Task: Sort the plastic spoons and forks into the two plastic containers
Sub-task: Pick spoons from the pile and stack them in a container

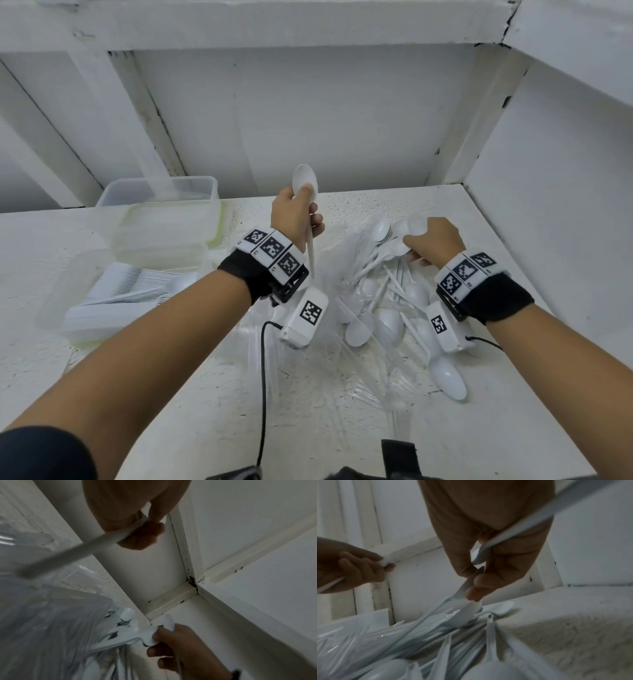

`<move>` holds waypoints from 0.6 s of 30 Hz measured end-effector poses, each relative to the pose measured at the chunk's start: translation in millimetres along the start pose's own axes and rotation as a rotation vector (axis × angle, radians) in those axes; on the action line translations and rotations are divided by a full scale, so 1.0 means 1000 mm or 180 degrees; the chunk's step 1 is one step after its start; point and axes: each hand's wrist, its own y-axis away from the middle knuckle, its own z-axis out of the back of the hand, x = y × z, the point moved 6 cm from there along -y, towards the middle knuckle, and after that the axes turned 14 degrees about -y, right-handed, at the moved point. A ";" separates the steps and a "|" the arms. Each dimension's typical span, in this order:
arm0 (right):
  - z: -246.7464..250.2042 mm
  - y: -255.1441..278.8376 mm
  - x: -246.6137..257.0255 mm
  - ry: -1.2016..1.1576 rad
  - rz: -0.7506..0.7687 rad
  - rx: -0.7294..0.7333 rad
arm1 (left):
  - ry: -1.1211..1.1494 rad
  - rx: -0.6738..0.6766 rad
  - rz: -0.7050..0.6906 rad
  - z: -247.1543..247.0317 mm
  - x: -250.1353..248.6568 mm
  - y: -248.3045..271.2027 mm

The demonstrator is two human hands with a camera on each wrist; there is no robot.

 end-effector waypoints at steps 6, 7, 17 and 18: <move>0.028 -0.001 0.011 -0.1305 0.0318 -0.0560 | -0.1909 0.0636 -0.0330 -0.052 0.004 -0.008; 0.032 -0.002 0.012 -0.1782 0.0306 -0.0612 | -0.2237 0.0715 -0.0403 -0.059 0.007 -0.008; 0.032 -0.002 0.017 -0.4167 -0.0152 -0.0838 | -0.5021 0.1573 -0.0830 -0.097 0.051 0.002; 0.030 -0.003 0.015 -0.4048 -0.0205 -0.0844 | -0.5173 0.1613 -0.0922 -0.098 0.052 0.004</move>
